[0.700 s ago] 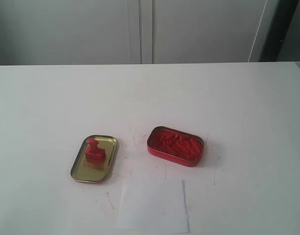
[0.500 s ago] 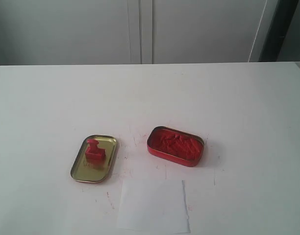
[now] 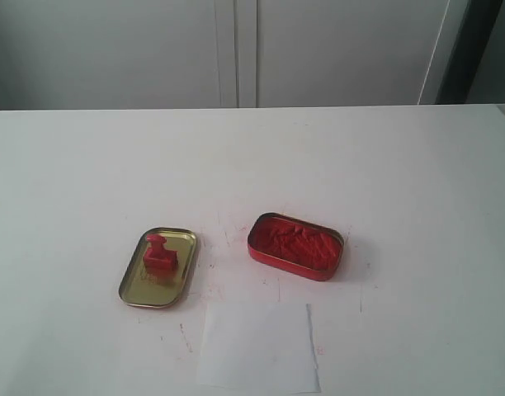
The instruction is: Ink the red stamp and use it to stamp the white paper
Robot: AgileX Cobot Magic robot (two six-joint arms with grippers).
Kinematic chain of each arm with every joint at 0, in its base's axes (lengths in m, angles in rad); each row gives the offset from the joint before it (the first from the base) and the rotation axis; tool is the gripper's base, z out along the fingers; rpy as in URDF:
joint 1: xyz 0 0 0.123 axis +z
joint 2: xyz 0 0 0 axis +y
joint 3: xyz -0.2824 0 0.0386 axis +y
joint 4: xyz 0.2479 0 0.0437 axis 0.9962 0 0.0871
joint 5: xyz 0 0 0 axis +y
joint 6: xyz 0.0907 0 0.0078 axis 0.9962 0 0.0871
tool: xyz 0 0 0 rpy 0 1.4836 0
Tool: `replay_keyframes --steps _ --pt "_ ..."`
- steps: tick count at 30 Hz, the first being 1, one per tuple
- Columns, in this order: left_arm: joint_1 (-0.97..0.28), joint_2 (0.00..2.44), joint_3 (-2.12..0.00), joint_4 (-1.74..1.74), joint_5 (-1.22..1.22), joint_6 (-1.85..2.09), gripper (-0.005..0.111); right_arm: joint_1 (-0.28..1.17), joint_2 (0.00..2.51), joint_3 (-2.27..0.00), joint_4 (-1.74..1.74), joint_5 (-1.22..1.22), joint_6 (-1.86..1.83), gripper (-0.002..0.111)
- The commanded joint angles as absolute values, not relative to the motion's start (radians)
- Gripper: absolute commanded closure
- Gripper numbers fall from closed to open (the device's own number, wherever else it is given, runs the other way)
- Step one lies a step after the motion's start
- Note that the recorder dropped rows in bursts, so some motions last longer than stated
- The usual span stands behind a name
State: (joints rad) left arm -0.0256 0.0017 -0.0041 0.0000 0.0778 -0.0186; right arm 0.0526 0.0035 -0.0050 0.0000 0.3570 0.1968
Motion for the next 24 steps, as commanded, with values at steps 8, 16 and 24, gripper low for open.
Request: replay_keyframes --steps 8,16,24 --pt "-0.024 0.0 0.0 0.005 0.01 -0.019 0.107 0.05 0.0 0.0 0.0 0.35 0.197 0.108" --pt "-0.024 0.0 0.0 0.0 0.014 -0.042 0.107 0.05 0.0 0.0 0.0 0.35 0.197 0.108" --pt "-0.024 0.0 -0.099 0.0 0.162 -0.058 0.107 0.05 0.0 0.0 0.0 0.35 0.197 0.108"
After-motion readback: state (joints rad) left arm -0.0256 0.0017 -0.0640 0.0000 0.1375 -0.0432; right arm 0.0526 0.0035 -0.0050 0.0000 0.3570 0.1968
